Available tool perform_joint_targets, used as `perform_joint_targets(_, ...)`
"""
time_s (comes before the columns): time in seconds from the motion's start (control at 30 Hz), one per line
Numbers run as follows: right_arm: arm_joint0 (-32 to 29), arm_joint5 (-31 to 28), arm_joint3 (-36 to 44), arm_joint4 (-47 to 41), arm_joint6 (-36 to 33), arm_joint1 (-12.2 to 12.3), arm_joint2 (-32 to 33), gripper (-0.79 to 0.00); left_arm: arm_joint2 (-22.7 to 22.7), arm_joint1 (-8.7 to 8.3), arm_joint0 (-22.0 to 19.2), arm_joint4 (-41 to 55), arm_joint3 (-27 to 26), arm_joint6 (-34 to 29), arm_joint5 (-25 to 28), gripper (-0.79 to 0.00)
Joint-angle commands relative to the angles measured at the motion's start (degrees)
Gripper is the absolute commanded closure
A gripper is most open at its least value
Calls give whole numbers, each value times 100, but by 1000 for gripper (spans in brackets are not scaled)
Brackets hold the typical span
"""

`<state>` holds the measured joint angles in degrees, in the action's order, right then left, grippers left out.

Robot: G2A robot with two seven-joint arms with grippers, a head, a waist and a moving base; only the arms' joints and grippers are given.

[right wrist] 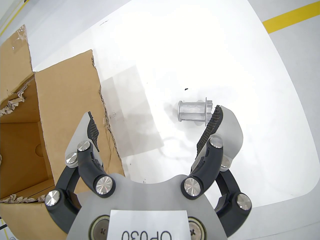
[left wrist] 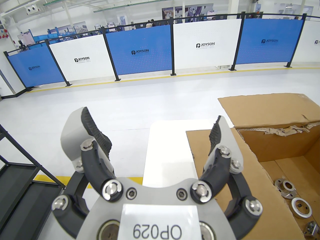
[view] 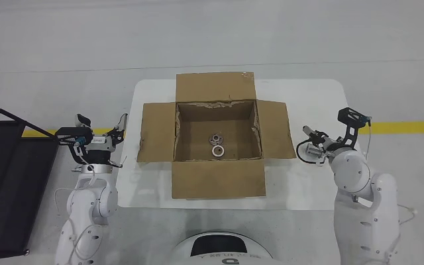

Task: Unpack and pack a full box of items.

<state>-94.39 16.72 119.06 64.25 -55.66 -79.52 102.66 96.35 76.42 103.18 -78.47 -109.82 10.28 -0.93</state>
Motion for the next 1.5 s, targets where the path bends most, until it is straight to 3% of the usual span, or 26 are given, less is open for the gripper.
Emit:
perform_joint_targets(0.0, 0, 0, 0, -11, 0, 0, 0, -785, 0, 0, 0, 0, 0, 0, 0, -785)
perform_joint_targets(0.47, 5, -55, 72, -282, 127, -10, -15, -785, 0, 0, 0, 0, 0, 0, 0, -785)
perform_joint_targets(0.6, -126, -739, 636, -951, 307, -7, -184, -785, 0, 0, 0, 0, 0, 0, 0, -785)
perform_joint_targets(0.77, -134, -1409, 960, -1057, 74, 31, -750, -785, 0, 0, 0, 0, 0, 0, 0, -785)
perform_joint_targets(1.07, -134, -1409, 960, -1057, 74, 31, -750, -785, 0, 0, 0, 0, 0, 0, 0, -785)
perform_joint_targets(1.13, -132, -1184, 766, -1015, 167, 26, -715, -785, 0, 0, 0, 0, 0, 0, 0, -785)
perform_joint_targets(1.17, -43, -1126, 661, -726, 101, 36, -839, -785, 0, 0, 0, 0, 0, 0, 0, -785)
perform_joint_targets(1.23, 399, -1836, 630, -276, -214, 75, -1459, -785, 0, 0, 0, 0, 0, 0, 0, -785)
perform_joint_targets(1.3, 941, -2150, 405, 113, -478, 79, -2072, -785, 0, 0, 0, 0, 0, 0, 0, -785)
perform_joint_targets(1.47, 2478, -2399, -674, 758, -1059, -51, -3798, -785, 0, 0, 0, 0, 0, 0, 0, -785)
